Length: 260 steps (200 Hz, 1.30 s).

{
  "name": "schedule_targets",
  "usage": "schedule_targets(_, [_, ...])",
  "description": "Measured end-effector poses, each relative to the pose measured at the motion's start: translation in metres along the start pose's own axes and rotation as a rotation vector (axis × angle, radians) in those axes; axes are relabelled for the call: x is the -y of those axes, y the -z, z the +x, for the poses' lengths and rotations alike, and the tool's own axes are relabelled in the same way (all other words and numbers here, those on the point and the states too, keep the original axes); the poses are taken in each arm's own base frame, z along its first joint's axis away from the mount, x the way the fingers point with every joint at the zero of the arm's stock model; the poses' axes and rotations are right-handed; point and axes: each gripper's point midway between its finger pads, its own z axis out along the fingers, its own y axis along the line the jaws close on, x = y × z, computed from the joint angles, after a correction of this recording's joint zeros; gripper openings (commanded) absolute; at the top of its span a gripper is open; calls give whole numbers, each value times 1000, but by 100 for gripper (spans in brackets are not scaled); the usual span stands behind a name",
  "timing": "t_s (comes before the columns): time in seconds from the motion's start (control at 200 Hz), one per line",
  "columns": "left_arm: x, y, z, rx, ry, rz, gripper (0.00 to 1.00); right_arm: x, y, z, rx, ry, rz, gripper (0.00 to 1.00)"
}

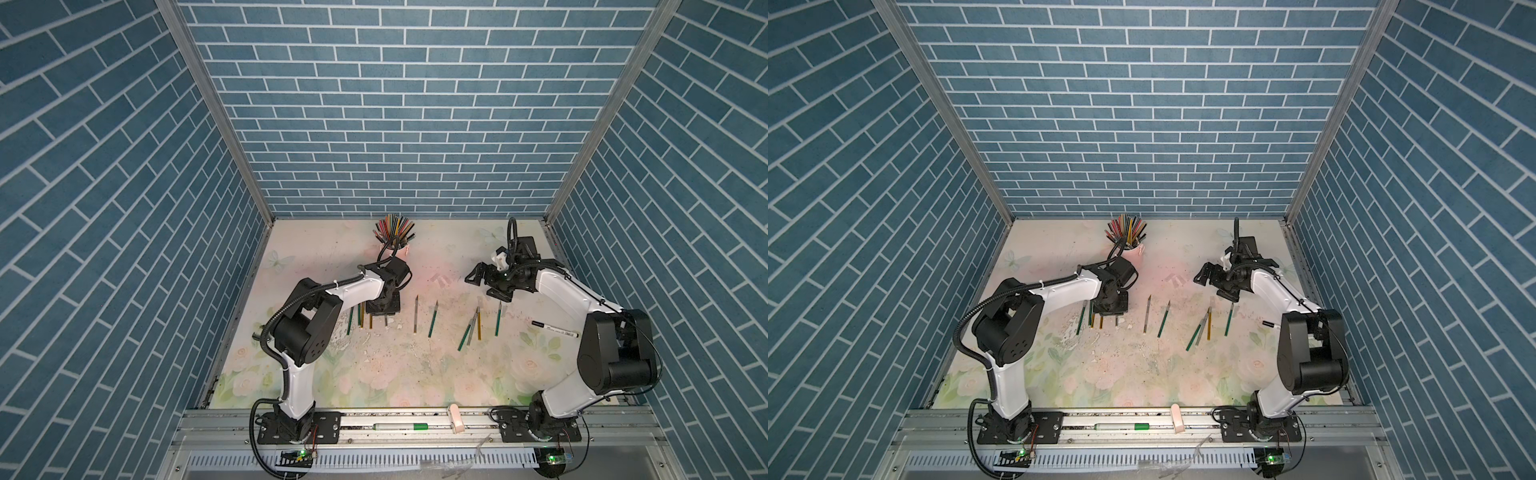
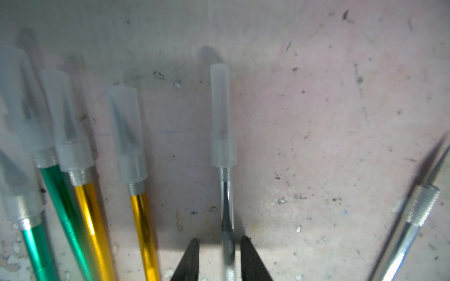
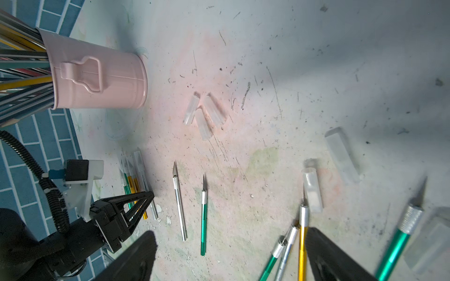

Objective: Remove protective caps from carving knives
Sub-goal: Pick up the carving knife from the center of the board.

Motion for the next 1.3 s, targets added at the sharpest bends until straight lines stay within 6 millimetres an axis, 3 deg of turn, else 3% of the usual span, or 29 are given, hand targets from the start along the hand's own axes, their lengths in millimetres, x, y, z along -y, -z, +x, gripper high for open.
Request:
schedule_targets(0.11, [0,0,-1,3,0,3,11,2,0,2,-1,-4,2,96])
schedule_targets(0.55, [2,0,0,-2,-1,11,5,5,0,4,-6,-18,-22,96])
schedule_targets(0.77, [11,10,6,-32,-3,77,1,0,1,5,-12,-21,-48,96])
schedule_targets(0.985, [36,44,2,-11,-27,213,1,-10,3,2,-8,-26,-102,94])
schedule_targets(1.3, [99,83,-6,47,-145,432,1,-39,13,-7,36,-6,-206,87])
